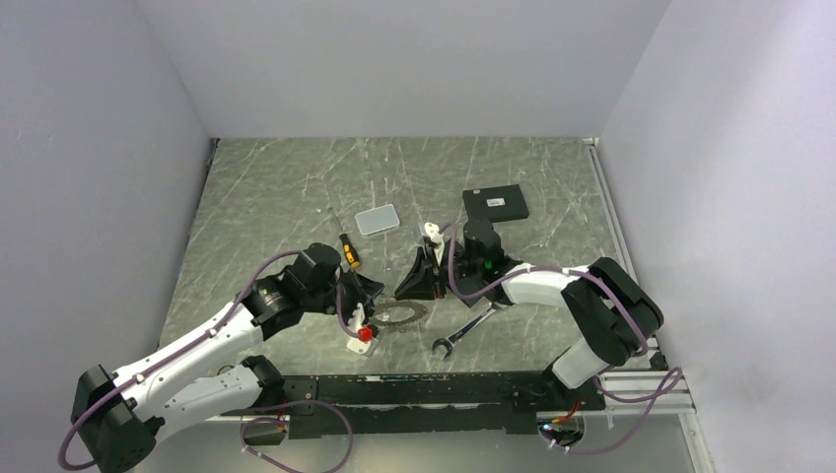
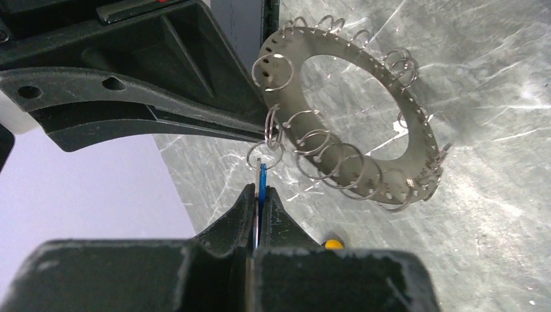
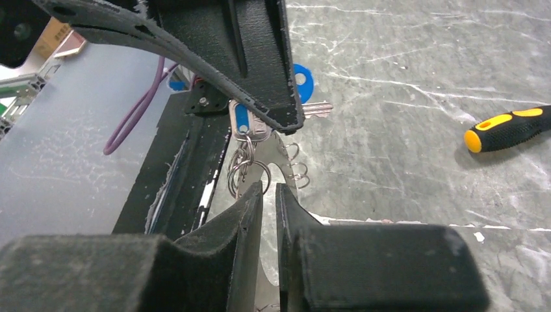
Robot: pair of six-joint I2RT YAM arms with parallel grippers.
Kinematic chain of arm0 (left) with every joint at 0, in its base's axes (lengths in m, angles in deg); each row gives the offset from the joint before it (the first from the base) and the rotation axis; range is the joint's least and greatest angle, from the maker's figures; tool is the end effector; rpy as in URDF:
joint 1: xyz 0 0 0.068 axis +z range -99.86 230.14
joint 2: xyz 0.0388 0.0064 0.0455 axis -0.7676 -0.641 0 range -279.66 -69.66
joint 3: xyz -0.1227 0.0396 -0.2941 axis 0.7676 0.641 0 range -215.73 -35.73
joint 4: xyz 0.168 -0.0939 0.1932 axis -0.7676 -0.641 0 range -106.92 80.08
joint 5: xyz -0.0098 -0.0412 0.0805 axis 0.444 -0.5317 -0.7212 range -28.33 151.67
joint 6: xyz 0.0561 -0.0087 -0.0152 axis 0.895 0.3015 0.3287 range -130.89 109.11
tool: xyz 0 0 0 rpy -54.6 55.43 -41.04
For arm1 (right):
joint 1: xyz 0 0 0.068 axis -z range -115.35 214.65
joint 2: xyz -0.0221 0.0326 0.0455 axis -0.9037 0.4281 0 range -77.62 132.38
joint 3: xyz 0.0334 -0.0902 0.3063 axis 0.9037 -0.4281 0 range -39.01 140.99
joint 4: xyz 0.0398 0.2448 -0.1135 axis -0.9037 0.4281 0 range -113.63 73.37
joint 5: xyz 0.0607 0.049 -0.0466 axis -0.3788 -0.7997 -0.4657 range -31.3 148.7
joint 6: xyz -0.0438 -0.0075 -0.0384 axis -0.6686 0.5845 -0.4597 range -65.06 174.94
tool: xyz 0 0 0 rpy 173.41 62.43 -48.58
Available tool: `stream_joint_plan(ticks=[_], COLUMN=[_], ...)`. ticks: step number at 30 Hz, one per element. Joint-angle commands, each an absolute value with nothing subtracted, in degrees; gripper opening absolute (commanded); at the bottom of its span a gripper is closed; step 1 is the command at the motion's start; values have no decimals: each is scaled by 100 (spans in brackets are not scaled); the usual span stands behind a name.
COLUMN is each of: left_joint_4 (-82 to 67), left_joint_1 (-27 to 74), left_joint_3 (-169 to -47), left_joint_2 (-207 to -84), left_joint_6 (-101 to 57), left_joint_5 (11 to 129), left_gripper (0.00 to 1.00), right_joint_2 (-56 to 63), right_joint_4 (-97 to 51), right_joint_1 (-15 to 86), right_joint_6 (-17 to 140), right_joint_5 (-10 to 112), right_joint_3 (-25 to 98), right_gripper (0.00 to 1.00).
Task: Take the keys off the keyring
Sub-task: Adjust the key on the keyring.
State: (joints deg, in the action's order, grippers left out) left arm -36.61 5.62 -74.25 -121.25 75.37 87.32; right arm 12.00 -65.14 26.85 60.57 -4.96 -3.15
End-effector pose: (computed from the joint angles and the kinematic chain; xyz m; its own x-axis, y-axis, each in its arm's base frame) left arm 0.1121 -0.1362 0.2877 0.8377 0.4378 -0.3264 0.5118 -0.4207 0.7491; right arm 0.2207 0.2196 0.2356 -0.2614 -0.1478 -0.9539 -0.9428 -0.1727 0.2851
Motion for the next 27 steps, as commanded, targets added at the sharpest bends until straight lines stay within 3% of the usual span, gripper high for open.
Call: stream_joint_plan(ticks=[1,12,18,27], left_joint_4=[-3600,-3724,-3994,-4135], left_joint_1=[535,539,537,533], left_joint_3=[-7738,-7990,-8143,-8073], left_joint_2=[-12160,-12155,-12183,-12120], left_joint_6=[7898,8150,8471,8896], left_joint_5=[8907,9138,9370,9517], left_gripper=[0,0,0,0], right_joint_2=[924,611,515,440], right_joint_4=[-6430,-4968,-3092,-1636], right_joint_1=[2642,2642,2616,2586], right_joint_6=[5601,4581,2988,1747], right_joint_5=[-863,-1054,-980,-1026], right_joint_3=[-348,157,791,1323], right_gripper=[22,34,37,39])
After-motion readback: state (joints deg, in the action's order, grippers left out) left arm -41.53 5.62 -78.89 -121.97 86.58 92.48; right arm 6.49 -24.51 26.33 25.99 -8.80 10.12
